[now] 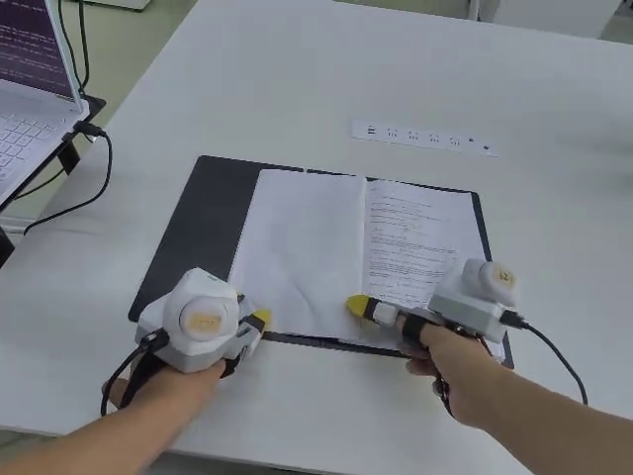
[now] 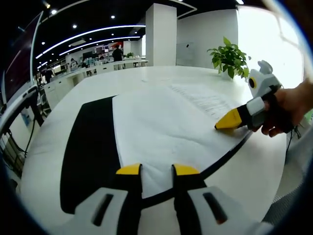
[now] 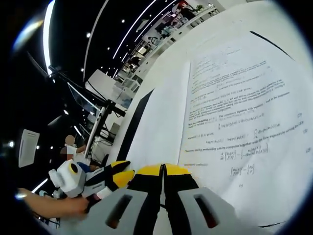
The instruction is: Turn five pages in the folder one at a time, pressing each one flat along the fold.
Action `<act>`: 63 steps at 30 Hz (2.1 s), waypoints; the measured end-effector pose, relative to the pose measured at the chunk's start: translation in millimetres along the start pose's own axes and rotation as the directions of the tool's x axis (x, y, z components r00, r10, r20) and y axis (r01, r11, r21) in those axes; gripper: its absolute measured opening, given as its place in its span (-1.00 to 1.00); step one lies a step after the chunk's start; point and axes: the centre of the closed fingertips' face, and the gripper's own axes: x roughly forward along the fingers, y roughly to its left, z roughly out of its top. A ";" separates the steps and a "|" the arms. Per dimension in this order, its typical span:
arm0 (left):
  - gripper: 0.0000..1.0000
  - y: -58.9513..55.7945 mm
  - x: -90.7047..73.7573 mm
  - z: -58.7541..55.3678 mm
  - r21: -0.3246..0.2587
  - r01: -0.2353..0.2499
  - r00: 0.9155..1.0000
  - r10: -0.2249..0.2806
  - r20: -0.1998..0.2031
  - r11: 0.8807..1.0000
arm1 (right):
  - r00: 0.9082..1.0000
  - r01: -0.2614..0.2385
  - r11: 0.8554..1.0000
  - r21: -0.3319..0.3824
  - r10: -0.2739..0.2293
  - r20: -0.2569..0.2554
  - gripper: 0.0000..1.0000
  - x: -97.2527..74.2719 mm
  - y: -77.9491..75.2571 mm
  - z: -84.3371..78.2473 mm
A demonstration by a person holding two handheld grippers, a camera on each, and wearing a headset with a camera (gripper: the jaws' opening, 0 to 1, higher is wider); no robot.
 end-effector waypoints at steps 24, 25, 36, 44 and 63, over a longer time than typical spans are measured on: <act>-0.40 -3.9 -6.0 2.1 -0.100 0.006 0.999 -0.009 -0.031 0.995 | 0.997 -0.078 0.995 0.058 0.076 0.026 -1.00 -55.3 46.2 -41.8; -0.39 -4.6 -7.9 4.5 -0.124 0.011 1.000 -0.014 -0.024 0.992 | 0.996 -0.079 0.995 0.055 0.077 0.041 -1.00 -59.7 48.8 -39.1; -0.32 -12.5 -71.1 48.3 -0.238 0.055 0.998 -0.050 0.027 0.970 | 0.975 -0.028 1.000 -0.005 0.029 0.219 -0.82 -128.1 59.8 -0.8; -0.04 -17.2 -115.0 63.8 -0.268 0.089 0.994 -0.070 0.078 0.959 | 0.959 0.101 0.981 -0.165 -0.053 0.278 -0.51 -171.8 59.7 14.9; 0.74 -19.7 -167.8 63.4 -0.160 0.058 0.993 -0.040 0.111 0.985 | 0.920 0.318 0.892 -0.320 -0.208 0.332 0.63 -217.8 30.8 2.3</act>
